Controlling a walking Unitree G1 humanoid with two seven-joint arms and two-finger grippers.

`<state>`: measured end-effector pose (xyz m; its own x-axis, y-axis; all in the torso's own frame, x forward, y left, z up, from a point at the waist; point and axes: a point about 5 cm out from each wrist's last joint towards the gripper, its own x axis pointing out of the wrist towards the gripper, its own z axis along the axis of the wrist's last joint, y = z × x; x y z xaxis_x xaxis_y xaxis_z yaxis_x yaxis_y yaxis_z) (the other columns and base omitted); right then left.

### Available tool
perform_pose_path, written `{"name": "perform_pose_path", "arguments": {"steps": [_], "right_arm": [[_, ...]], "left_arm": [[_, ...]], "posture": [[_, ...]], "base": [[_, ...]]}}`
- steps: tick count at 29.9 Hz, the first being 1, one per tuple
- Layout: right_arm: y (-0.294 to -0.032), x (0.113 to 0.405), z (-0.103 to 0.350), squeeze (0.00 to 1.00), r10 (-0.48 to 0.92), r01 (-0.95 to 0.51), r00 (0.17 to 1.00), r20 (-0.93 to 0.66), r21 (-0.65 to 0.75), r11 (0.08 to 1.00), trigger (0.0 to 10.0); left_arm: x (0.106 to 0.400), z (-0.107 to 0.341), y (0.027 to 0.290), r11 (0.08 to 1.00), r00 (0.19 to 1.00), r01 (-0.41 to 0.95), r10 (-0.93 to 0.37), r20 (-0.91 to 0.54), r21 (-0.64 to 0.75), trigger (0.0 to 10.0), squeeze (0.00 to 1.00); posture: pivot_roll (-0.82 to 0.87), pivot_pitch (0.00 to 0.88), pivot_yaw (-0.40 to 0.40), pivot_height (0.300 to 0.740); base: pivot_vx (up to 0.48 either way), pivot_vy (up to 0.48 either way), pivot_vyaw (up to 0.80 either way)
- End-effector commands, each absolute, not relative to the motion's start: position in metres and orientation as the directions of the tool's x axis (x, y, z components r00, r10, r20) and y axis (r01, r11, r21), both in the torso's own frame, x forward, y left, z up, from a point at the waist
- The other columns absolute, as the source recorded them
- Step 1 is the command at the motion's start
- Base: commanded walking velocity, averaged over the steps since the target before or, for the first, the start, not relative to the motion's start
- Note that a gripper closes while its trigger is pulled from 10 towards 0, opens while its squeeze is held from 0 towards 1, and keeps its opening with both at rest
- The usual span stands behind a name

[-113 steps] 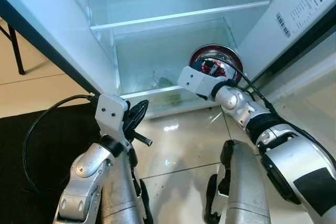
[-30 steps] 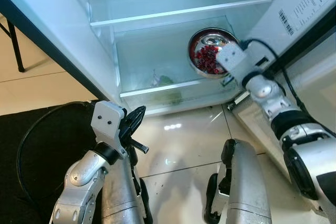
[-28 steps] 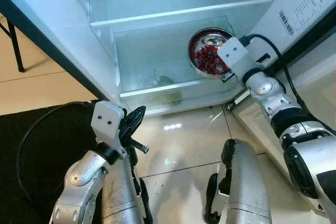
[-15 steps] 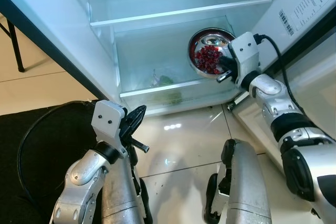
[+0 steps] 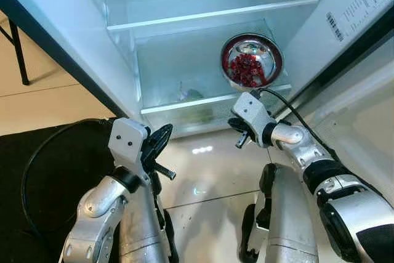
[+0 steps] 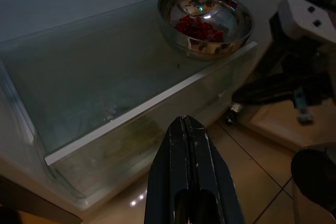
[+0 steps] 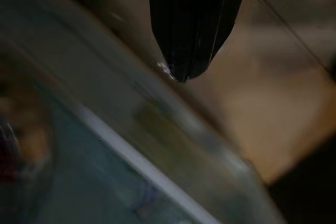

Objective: Restocking fridge

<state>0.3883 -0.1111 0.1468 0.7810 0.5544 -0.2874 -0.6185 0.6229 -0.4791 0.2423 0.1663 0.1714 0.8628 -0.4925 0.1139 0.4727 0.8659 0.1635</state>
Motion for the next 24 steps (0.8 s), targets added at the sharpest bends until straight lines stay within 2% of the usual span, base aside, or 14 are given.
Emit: {"name": "perform_pose_path", "arguments": {"steps": [1,4,8,14,15,24], "right_arm": [[-0.116,0.387,0.136,0.0,0.499,-0.595,0.803,-0.326,-0.485,0.641,10.0],[-0.118,0.393,0.144,0.0,0.419,-0.516,0.856,-0.303,-0.563,0.646,10.0],[-0.119,0.396,0.148,0.0,0.37,-0.468,0.883,-0.29,-0.606,0.643,10.0],[-0.122,0.4,0.153,0.0,0.3,-0.389,0.921,-0.248,-0.615,0.686,10.0],[-0.125,0.403,0.158,0.0,0.245,-0.323,0.946,-0.211,-0.634,0.703,10.0],[-0.132,0.412,0.184,0.0,0.118,-0.141,0.99,-0.079,-0.665,0.733,10.0]], "left_arm": [[0.237,0.167,0.166,0.856,0.857,0.491,-0.508,0.085,0.162,10.0,0.0],[0.236,0.167,0.166,0.854,0.855,0.495,-0.511,0.083,0.16,10.0,0.0],[0.235,0.168,0.166,0.853,0.855,0.497,-0.513,0.082,0.161,10.0,0.0],[0.234,0.169,0.168,0.852,0.855,0.496,-0.513,0.08,0.164,10.0,0.0],[0.234,0.17,0.17,0.853,0.856,0.495,-0.512,0.077,0.168,10.0,0.0],[0.232,0.172,0.173,0.851,0.856,0.495,-0.513,0.072,0.177,10.0,0.0]], "posture": [[0.2,0.492,-0.042,0.395],[0.21,0.498,-0.04,0.395],[0.21,0.503,-0.04,0.395],[0.22,0.504,-0.039,0.395],[0.22,0.509,-0.039,0.395],[0.24,0.511,-0.042,0.395]], "base": [[0.0,0.0,0.0],[0.0,0.0,0.0],[0.0,0.0,0.0],[0.0,0.0,0.0],[0.0,0.0,0.0],[0.0,0.0,0.0]]}}
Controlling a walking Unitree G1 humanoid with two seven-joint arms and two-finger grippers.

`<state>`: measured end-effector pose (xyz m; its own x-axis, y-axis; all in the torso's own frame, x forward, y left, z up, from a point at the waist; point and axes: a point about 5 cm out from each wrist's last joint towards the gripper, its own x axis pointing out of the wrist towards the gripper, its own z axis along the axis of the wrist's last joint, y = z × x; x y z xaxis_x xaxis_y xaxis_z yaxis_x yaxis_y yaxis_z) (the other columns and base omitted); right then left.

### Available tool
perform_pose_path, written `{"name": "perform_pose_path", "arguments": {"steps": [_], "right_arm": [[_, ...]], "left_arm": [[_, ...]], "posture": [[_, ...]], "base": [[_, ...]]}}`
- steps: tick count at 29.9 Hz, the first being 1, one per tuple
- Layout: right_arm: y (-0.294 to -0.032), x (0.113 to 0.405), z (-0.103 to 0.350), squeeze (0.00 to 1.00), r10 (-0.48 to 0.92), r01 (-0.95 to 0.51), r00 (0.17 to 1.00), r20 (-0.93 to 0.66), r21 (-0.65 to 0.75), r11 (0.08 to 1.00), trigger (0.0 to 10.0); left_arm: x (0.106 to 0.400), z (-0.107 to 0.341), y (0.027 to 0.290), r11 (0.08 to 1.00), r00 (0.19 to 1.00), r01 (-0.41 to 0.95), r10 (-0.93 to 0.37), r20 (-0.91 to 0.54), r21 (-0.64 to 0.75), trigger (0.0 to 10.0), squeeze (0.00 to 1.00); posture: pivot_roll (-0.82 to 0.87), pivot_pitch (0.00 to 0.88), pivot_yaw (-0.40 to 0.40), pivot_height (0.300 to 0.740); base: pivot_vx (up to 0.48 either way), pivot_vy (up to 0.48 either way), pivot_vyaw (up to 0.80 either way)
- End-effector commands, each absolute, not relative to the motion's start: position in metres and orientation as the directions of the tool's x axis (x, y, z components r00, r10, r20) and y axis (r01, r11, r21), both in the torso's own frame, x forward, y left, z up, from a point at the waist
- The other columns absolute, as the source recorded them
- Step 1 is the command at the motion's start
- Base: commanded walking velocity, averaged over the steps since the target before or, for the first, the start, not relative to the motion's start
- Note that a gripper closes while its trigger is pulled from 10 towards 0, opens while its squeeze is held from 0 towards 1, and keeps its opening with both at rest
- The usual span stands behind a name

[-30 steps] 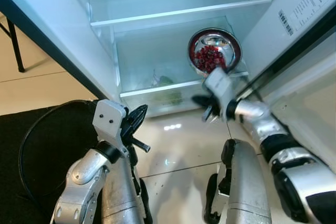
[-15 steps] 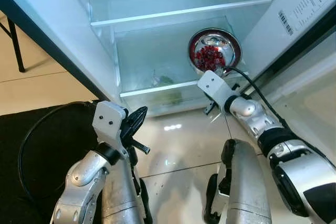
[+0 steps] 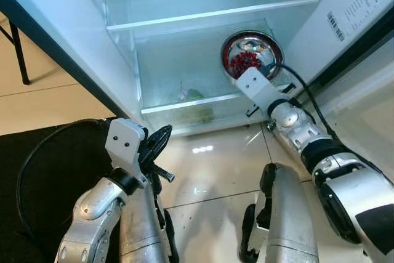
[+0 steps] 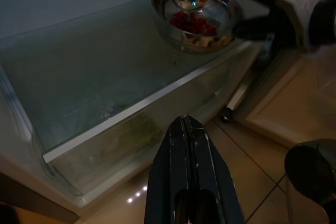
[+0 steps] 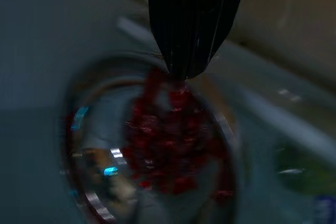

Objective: Restocking fridge

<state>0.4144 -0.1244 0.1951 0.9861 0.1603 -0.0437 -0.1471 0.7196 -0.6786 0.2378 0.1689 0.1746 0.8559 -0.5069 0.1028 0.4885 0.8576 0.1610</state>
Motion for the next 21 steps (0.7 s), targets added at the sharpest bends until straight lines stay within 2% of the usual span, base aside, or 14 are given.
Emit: {"name": "perform_pose_path", "arguments": {"steps": [1,6,10,16,19,21], "right_arm": [[-0.133,0.413,0.187,0.0,0.108,-0.125,0.992,-0.066,-0.664,0.737,10.0],[-0.141,0.416,0.197,0.0,0.041,-0.039,0.999,-0.012,-0.655,0.755,10.0],[-0.146,0.416,0.195,0.0,0.037,-0.046,0.999,-0.027,-0.648,0.76,10.0],[-0.156,0.4,0.153,0.0,0.14,-0.197,0.978,-0.152,-0.476,0.857,10.0],[-0.158,0.396,0.144,0.0,0.173,-0.23,0.971,-0.165,-0.447,0.864,10.0],[-0.159,0.389,0.134,0.0,0.236,-0.285,0.956,-0.173,-0.375,0.882,10.0]], "left_arm": [[0.231,0.173,0.173,0.851,0.856,0.495,-0.513,0.071,0.178,10.0,0.0],[0.23,0.173,0.173,0.85,0.856,0.494,-0.512,0.069,0.181,10.0,0.0],[0.233,0.172,0.173,0.852,0.858,0.491,-0.509,0.068,0.181,10.0,0.0],[0.24,0.165,0.171,0.853,0.858,0.49,-0.508,0.072,0.179,10.0,0.0],[0.243,0.163,0.171,0.853,0.858,0.49,-0.508,0.073,0.178,10.0,0.0],[0.248,0.16,0.17,0.853,0.857,0.492,-0.51,0.078,0.175,10.0,0.0]], "posture": [[0.24,0.51,-0.042,0.395],[0.24,0.504,-0.041,0.395],[0.24,0.5,-0.044,0.395],[0.21,0.436,-0.044,0.395],[0.2,0.412,-0.041,0.395],[0.18,0.366,-0.043,0.395]], "base": [[0.0,0.0,0.0],[0.0,0.0,0.0],[0.0,0.0,0.0],[0.0,0.0,0.0],[0.0,0.0,0.0],[0.0,0.0,0.0]]}}
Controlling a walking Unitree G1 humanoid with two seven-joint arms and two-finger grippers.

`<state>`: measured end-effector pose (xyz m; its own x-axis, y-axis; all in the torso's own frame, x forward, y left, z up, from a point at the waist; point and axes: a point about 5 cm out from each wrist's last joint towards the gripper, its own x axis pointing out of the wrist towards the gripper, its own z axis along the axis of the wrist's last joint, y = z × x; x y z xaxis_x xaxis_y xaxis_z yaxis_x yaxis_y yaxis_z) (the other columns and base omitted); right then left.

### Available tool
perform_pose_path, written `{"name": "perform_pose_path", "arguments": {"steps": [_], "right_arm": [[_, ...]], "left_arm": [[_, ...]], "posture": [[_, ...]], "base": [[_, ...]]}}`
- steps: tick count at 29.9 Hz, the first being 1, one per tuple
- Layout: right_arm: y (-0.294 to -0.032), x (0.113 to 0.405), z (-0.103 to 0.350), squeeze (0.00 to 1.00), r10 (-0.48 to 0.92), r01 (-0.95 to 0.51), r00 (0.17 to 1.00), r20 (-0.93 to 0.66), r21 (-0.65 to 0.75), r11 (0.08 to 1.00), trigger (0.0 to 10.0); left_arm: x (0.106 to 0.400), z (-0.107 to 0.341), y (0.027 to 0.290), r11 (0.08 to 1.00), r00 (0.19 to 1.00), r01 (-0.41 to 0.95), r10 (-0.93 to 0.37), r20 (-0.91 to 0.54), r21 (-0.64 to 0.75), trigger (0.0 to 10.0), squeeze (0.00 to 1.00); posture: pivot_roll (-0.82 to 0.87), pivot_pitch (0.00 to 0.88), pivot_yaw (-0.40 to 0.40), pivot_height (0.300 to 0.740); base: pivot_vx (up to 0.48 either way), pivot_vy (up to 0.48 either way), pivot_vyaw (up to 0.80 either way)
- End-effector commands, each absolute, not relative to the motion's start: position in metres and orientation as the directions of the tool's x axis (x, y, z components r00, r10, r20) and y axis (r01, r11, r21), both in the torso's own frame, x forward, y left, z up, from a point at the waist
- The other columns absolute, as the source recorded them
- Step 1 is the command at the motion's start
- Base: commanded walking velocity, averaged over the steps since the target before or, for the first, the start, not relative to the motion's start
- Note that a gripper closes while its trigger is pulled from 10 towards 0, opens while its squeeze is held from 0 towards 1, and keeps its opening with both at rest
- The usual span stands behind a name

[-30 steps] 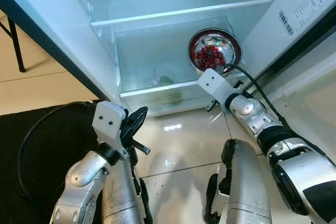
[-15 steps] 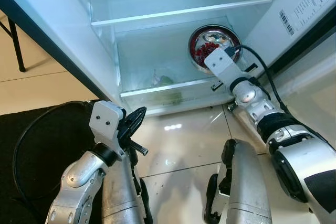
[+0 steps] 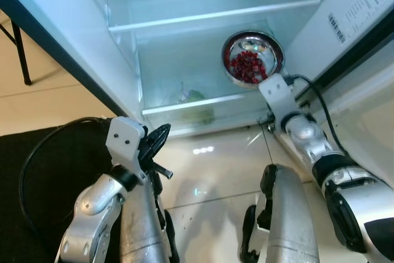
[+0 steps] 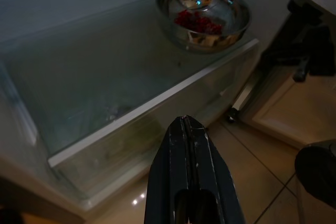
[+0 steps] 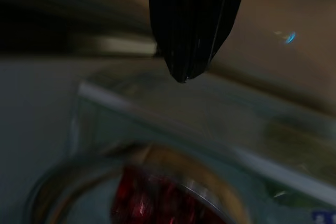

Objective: Restocking fridge

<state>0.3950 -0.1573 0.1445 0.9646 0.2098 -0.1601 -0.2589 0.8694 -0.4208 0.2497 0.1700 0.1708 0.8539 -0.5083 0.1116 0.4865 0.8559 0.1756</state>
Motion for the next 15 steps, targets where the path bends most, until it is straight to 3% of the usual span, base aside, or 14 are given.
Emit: {"name": "perform_pose_path", "arguments": {"steps": [1,6,7,15], "right_arm": [[-0.158,0.385,0.128,0.0,0.289,-0.33,0.942,-0.17,-0.322,0.887,10.0],[-0.156,0.374,0.115,0.0,0.371,-0.392,0.917,-0.145,-0.165,0.905,10.0],[-0.155,0.367,0.104,0.0,0.391,-0.405,0.909,-0.142,-0.079,0.911,10.0],[-0.144,0.331,0.054,0.0,0.497,-0.494,0.837,-0.23,0.075,0.866,10.0]], "left_arm": [[0.25,0.159,0.168,0.853,0.855,0.494,-0.512,0.081,0.172,10.0,0.0],[0.254,0.151,0.163,0.854,0.855,0.495,-0.512,0.084,0.16,10.0,0.0],[0.256,0.144,0.161,0.856,0.858,0.493,-0.508,0.079,0.153,10.0,0.0],[0.257,0.111,0.154,0.855,0.859,0.506,-0.511,0.02,0.115,10.0,0.0]], "posture": [[0.17,0.351,-0.044,0.395],[0.16,0.305,-0.05,0.395],[0.15,0.285,-0.051,0.395],[0.14,0.192,-0.058,0.395]], "base": [[0.0,0.0,0.0],[0.0,0.0,0.0],[0.0,0.0,0.0],[0.0,0.0,0.0]]}}
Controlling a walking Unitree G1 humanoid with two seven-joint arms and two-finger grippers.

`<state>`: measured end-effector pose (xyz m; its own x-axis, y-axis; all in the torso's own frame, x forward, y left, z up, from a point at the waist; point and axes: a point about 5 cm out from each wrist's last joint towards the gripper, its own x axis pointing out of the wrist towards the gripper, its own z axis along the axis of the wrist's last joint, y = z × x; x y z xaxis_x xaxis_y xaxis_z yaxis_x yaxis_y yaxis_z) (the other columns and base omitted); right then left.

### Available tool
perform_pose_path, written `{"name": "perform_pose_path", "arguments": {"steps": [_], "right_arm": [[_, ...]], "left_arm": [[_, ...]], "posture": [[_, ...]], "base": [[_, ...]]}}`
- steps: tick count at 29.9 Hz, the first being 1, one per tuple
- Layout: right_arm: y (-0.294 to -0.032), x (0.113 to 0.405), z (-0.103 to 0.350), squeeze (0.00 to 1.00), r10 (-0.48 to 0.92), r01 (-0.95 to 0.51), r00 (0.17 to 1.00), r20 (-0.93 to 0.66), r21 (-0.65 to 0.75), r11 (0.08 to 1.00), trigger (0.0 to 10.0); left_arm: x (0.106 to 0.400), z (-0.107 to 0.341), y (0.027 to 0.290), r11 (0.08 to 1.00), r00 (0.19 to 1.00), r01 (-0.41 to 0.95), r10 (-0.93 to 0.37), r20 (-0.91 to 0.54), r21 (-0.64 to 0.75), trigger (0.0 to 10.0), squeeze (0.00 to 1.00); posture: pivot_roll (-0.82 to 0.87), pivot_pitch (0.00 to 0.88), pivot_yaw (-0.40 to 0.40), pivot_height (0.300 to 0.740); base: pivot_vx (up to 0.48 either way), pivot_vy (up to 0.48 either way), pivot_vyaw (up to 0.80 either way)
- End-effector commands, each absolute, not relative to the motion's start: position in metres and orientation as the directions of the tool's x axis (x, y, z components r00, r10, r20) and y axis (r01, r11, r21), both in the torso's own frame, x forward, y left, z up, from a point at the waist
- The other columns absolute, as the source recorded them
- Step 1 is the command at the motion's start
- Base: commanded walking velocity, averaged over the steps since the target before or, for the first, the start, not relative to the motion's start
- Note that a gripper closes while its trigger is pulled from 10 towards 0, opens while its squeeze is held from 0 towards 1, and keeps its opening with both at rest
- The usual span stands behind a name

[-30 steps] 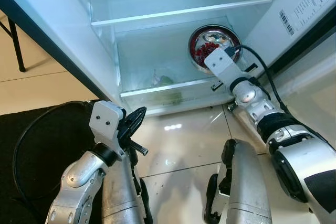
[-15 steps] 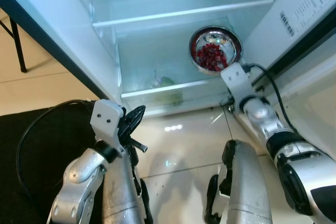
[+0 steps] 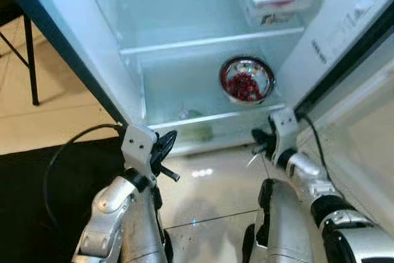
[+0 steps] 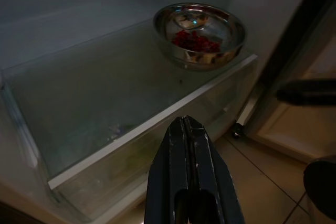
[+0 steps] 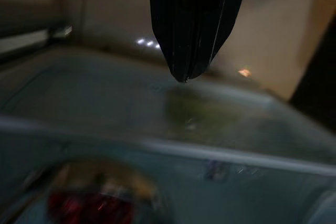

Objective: Restocking fridge

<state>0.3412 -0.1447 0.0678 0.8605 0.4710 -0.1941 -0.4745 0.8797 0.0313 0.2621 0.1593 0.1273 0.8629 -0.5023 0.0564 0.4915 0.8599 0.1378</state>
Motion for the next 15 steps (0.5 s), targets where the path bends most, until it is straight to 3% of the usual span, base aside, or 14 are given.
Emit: {"name": "perform_pose_path", "arguments": {"steps": [1,8,15], "right_arm": [[-0.142,0.324,0.047,0.0,0.516,-0.507,0.822,-0.242,0.102,0.856,10.0],[-0.133,0.299,0.017,0.0,0.545,-0.505,0.772,-0.326,0.206,0.838,10.0],[-0.13,0.278,-0.006,0.0,0.563,-0.523,0.72,-0.405,0.215,0.825,10.0]], "left_arm": [[0.255,0.104,0.154,0.854,0.859,0.51,-0.513,0.003,0.109,10.0,0.0],[0.251,0.059,0.16,0.863,0.862,0.501,-0.49,-0.129,0.072,10.0,0.0],[0.252,0.036,0.164,0.9,0.886,0.435,-0.431,-0.174,-0.013,10.0,0.0]], "posture": [[0.14,0.173,-0.057,0.395],[0.11,0.107,-0.044,0.395],[0.11,0.06,-0.057,0.409]], "base": [[0.0,0.0,0.0],[0.0,0.0,0.0],[0.0,0.0,0.0]]}}
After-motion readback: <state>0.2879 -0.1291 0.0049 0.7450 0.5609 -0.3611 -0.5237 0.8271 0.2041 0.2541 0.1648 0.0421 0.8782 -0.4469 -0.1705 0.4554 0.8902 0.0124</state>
